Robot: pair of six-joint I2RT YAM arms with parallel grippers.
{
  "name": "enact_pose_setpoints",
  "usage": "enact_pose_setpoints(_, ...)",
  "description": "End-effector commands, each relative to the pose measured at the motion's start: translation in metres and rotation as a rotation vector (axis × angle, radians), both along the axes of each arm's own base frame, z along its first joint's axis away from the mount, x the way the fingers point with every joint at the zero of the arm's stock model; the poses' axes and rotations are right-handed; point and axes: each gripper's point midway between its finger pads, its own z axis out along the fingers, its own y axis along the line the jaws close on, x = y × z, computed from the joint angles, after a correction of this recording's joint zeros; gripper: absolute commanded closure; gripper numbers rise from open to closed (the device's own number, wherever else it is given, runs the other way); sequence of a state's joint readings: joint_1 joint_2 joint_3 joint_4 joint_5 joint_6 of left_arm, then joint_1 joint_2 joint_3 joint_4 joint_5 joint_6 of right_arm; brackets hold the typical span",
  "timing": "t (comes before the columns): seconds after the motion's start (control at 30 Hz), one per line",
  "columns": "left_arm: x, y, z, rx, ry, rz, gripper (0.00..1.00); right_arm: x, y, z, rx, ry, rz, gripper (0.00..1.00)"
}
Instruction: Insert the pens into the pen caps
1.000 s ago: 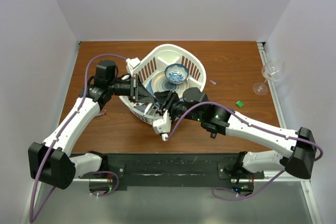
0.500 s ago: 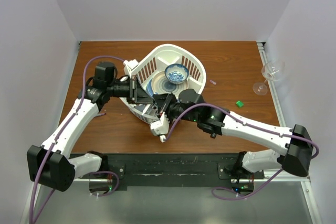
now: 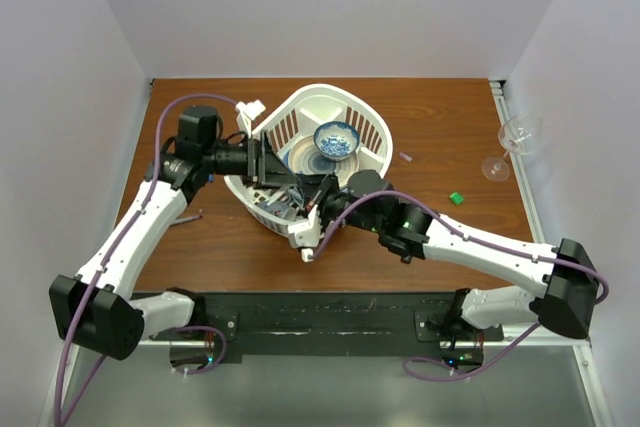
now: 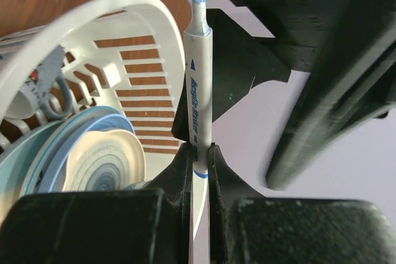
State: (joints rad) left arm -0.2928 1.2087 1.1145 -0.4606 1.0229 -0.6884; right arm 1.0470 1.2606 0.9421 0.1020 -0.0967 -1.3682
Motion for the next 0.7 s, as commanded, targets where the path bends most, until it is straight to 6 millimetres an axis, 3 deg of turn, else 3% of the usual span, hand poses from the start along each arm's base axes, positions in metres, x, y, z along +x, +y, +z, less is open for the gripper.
enact_pose_setpoints(0.0, 0.026, -0.003, 0.057, -0.046, -0.169, 0.034, 0.25, -0.018, 0.004, 0.005, 0.088, 0.095, 0.055, 1.0)
enact_pose_setpoints(0.1, 0.051, 0.008, 0.065, -0.011, -0.202, 0.121, 0.22, -0.028, 0.002, 0.016, 0.178, 0.195, 0.057, 1.0)
enact_pose_setpoints(0.2, 0.083, 0.037, 0.061, 0.023, -0.212, 0.26, 0.2, -0.046, -0.002, 0.027, 0.284, 0.391, 0.069, 1.0)
enact_pose_setpoints(0.23, 0.1, 0.06, 0.057, 0.056, -0.218, 0.35, 0.22, -0.047, -0.005, 0.033, 0.337, 0.45, 0.056, 1.0)
enact_pose_setpoints(0.3, 0.117, 0.084, 0.05, 0.114, -0.225, 0.447, 0.25, -0.049, -0.01, 0.044, 0.488, 0.611, 0.005, 1.0)
enact_pose_setpoints(0.33, 0.132, 0.109, 0.033, 0.23, -0.219, 0.557, 0.25, -0.048, -0.012, 0.048, 0.535, 0.663, -0.019, 1.0)
enact_pose_setpoints(0.37, 0.141, 0.122, 0.036, 0.296, -0.245, 0.62, 0.25, -0.048, -0.014, 0.051, 0.604, 0.775, -0.061, 1.0)
enact_pose_setpoints(0.4, 0.145, 0.135, 0.025, 0.373, -0.228, 0.67, 0.25, -0.039, -0.017, 0.062, 0.672, 0.823, -0.126, 1.0)
enact_pose_setpoints(0.43, 0.156, 0.161, 0.017, 0.487, -0.241, 0.787, 0.25, -0.036, -0.018, 0.064, 0.704, 0.881, -0.172, 1.0)
enact_pose_setpoints(0.47, 0.159, 0.174, 0.009, 0.544, -0.231, 0.845, 0.25, -0.038, -0.018, 0.051, 0.693, 1.014, -0.25, 1.0)
enact_pose_setpoints(0.5, 0.162, 0.186, 0.004, 0.59, -0.228, 0.9, 0.26, -0.03, -0.016, 0.067, 0.729, 1.05, -0.295, 1.0)
enact_pose_setpoints(0.53, 0.165, 0.207, -0.002, 0.665, -0.224, 0.994, 0.29, -0.032, -0.014, 0.068, 0.759, 1.148, -0.344, 1.0)
enact_pose_setpoints(0.67, 0.168, 0.235, -0.035, 0.772, -0.186, 1.096, 0.34, -0.042, -0.005, 0.076, 0.852, 1.369, -0.349, 1.0)
